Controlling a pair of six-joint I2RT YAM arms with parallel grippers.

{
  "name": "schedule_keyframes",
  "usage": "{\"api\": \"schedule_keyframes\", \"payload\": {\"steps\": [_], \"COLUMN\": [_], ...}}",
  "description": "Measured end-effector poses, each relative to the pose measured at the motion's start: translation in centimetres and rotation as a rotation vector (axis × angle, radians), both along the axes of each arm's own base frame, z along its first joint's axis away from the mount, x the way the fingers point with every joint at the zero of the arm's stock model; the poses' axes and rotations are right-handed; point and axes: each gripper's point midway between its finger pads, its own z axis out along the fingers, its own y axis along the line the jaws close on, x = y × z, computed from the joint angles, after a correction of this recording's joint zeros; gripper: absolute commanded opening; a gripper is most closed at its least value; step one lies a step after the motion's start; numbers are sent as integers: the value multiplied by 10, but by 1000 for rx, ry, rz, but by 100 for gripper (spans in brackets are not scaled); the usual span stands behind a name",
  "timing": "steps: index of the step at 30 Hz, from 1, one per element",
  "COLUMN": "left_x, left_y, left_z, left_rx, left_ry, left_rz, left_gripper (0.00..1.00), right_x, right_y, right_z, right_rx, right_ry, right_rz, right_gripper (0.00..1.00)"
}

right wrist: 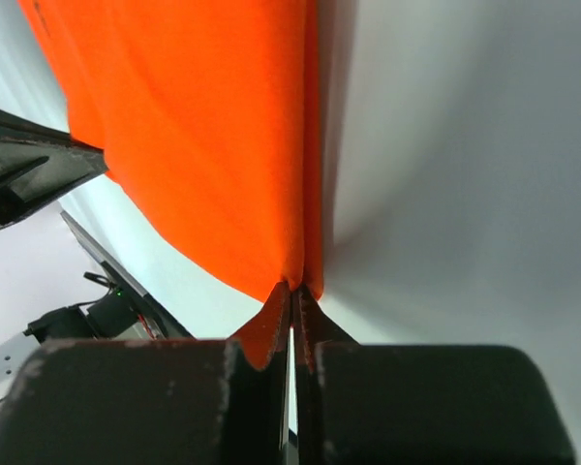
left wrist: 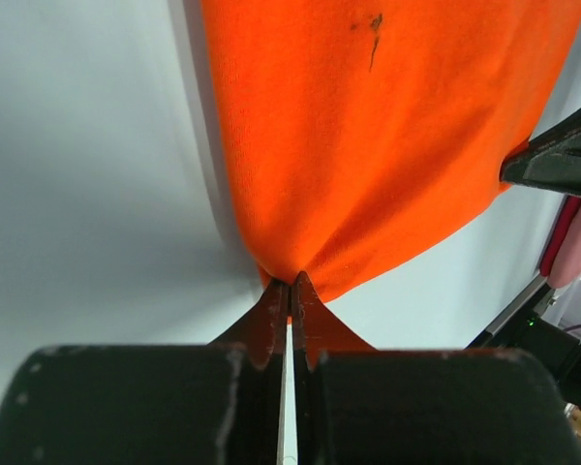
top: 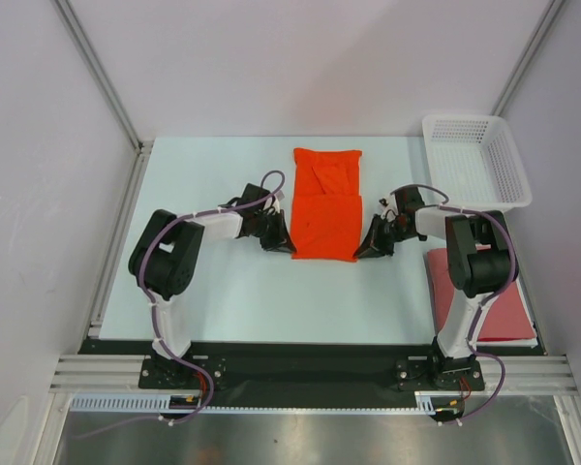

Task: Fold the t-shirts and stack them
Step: Fold the tshirt

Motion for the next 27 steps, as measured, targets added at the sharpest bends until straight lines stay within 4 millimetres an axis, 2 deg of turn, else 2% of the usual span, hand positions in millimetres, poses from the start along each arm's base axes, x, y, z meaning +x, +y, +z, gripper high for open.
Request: {"api": "schedule_keyframes", "payload": {"steps": [4, 8, 18, 23, 27], "left_x": [-3, -10, -63, -98, -113], "left_y": [3, 5, 9, 7, 12], "left_z": [-2, -2, -3, -4, -4], "left_rx": [20, 18, 2, 10, 12], "left_ry": [0, 9, 69, 90, 94], "left_rz": [-15, -28, -74, -119, -129], "left_gripper": [0, 0, 0, 0, 2], "right_x": [-3, -13, -49, -75, -98], "right_y": [-7, -11, -16, -20, -21], "right_z": [-7, -6, 0, 2, -3], "right_rx": [-43, -60, -68, -71, -66], "right_ry": [12, 9, 47, 71, 112], "right_rz": [-17, -22, -18, -17, -11], "right_gripper": [0, 0, 0, 0, 0]}}
